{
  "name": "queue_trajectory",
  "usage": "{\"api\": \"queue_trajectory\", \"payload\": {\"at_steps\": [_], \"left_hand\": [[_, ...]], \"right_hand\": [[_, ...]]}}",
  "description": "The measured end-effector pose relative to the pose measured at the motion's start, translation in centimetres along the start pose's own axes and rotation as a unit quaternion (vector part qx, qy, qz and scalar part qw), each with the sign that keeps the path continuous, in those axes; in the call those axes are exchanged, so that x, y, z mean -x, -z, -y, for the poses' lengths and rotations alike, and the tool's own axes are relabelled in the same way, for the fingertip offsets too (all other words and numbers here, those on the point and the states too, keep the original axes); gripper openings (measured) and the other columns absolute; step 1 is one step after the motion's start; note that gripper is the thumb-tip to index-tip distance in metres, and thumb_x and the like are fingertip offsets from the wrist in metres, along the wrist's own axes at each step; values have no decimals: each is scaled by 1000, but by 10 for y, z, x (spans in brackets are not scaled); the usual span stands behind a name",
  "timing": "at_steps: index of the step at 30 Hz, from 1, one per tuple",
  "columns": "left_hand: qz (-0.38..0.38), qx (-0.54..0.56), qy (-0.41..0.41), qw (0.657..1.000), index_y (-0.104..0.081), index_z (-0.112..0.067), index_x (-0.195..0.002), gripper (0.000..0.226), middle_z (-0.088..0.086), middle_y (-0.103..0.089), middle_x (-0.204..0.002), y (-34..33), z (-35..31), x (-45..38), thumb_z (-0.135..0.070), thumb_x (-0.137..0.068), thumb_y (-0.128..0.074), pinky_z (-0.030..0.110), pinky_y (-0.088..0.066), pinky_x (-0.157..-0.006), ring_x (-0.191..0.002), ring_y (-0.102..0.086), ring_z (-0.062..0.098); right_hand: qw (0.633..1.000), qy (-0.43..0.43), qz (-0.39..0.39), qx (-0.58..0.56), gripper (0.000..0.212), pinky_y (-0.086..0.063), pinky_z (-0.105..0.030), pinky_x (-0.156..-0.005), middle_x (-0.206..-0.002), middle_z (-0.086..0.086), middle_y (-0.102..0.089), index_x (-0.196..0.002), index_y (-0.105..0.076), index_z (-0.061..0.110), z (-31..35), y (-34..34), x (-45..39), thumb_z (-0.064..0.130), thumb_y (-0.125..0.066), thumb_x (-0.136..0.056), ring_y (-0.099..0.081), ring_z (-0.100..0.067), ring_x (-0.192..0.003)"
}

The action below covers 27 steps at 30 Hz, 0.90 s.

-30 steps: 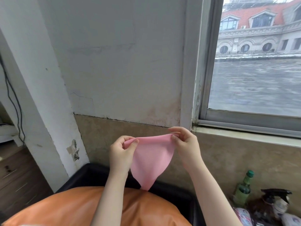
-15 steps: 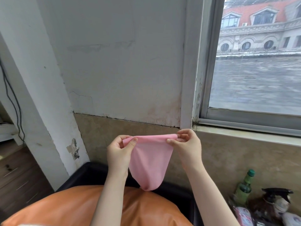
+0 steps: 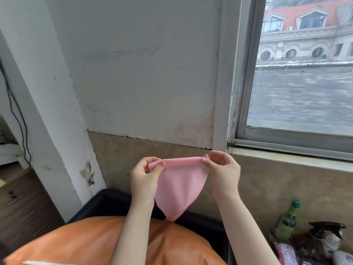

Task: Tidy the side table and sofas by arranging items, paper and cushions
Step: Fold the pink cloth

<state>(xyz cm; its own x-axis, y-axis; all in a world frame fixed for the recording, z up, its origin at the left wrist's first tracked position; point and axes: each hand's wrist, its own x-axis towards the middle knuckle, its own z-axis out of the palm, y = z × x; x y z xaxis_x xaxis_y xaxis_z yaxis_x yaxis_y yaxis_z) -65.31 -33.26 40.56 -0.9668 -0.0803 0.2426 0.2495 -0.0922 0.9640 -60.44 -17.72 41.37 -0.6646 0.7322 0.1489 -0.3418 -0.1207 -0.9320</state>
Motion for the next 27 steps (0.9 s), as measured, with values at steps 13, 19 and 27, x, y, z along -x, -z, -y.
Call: {"api": "queue_trajectory", "payload": {"at_steps": [13,19,27], "left_hand": [[43,-29,-6,999,-66,-24,-83,22,-6,-67,-86,-1,-4,4,-2,-81,-70,20,-44,-70,-82,-61,7],[12,-34,-19,999,-66,-22,-77,22,-2,-67,-81,2,-5,0,0,-78,-72,22,-45,-68,-77,-60,11],[-9,-37,-16,999,-66,-23,-73,23,-3,-66,-77,6,-5,-4,-1,-76,-74,24,-44,-67,-74,-59,11]], "right_hand": [[995,-78,-15,-54,24,-48,-22,-71,-76,-4,-64,-77,-64,12,-3,-6,1,-8,-75,-69,-59,-14,-71],[998,-53,2,-27,25,-45,-21,-65,-70,-4,-63,-70,-62,11,-4,-4,2,-9,-77,-66,-56,-13,-65],[997,52,37,48,28,-41,-15,-57,-56,7,-59,-60,-59,15,-2,-2,4,-6,-78,-65,-51,-3,-54]]}}
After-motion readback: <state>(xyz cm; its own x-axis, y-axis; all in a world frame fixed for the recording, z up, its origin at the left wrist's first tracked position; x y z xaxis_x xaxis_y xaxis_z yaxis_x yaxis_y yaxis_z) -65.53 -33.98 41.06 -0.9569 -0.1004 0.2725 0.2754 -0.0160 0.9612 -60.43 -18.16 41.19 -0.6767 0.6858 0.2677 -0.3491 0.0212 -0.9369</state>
